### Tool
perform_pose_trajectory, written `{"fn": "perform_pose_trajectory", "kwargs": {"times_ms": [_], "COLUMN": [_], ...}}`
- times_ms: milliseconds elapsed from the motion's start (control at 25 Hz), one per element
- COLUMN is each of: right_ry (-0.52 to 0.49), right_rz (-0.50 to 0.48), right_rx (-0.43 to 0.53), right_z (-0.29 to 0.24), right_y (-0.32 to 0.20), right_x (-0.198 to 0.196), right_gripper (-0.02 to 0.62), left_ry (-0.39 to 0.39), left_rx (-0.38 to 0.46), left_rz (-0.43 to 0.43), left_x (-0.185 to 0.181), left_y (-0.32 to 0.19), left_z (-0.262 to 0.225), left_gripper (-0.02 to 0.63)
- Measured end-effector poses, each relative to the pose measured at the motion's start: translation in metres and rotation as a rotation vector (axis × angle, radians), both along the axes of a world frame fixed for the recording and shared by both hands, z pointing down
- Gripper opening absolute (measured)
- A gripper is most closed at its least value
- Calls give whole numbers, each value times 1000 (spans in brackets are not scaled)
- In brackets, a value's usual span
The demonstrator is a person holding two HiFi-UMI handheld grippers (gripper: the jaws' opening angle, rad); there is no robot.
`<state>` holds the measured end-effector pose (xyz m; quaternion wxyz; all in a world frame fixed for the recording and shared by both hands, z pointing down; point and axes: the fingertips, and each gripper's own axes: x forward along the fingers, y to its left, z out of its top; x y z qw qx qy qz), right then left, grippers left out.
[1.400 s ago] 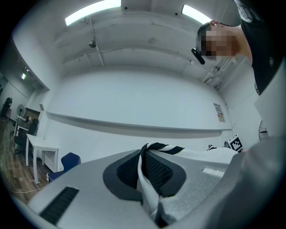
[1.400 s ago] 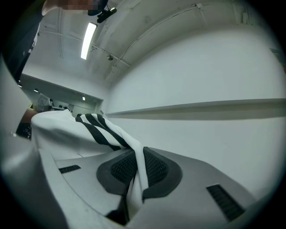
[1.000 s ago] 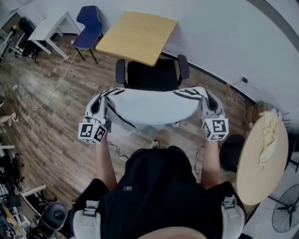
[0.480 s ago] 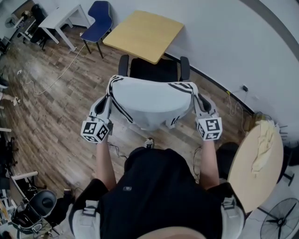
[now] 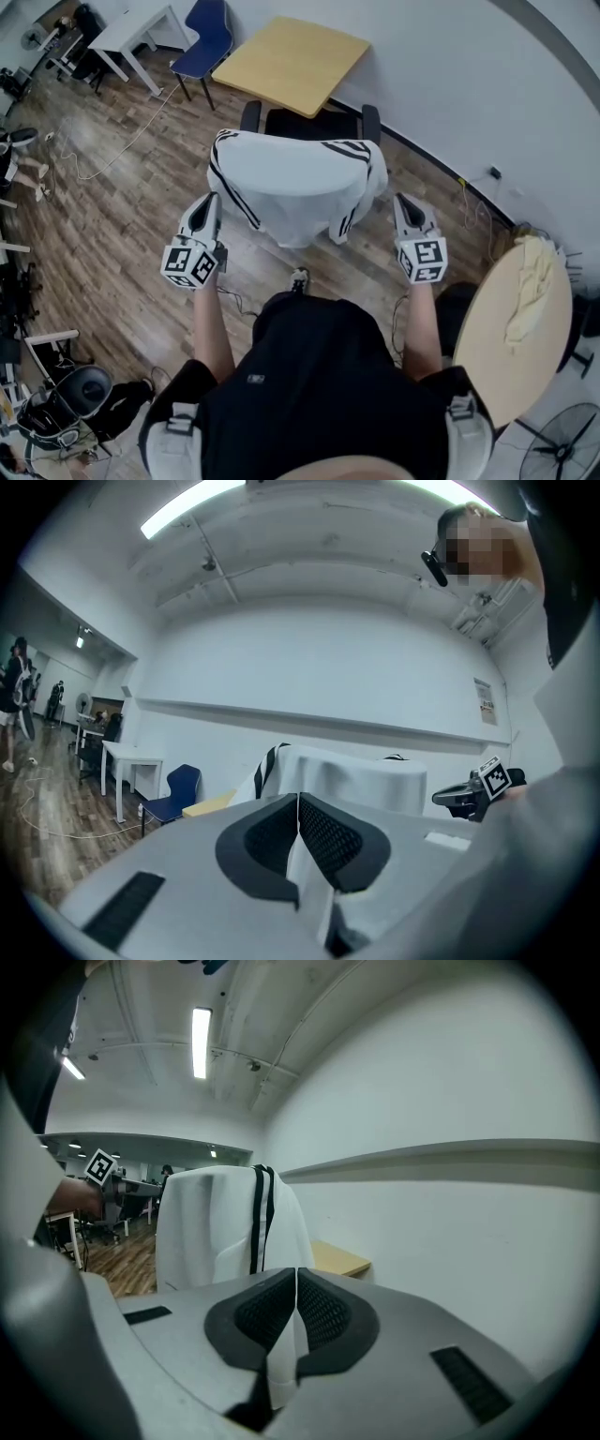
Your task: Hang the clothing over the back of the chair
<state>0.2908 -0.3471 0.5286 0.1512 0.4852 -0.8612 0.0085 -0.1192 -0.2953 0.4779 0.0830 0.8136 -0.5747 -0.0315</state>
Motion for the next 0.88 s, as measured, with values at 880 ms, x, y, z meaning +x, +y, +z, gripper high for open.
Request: {"fn": "perform_pose_trajectory", "kwargs": {"times_ms": [880], "right_ry": [0], "right_rz": [-81], "right_rx": [-24], "right_z": [21], "right_y": [110], "right_x": [41], "right_gripper": [-5], "left_ry": [-16], "left_rx": [-17], "left_rz": [-86], "left_x": [59], "left_y": [149], "left_z": [6], "left_gripper": [3]}}
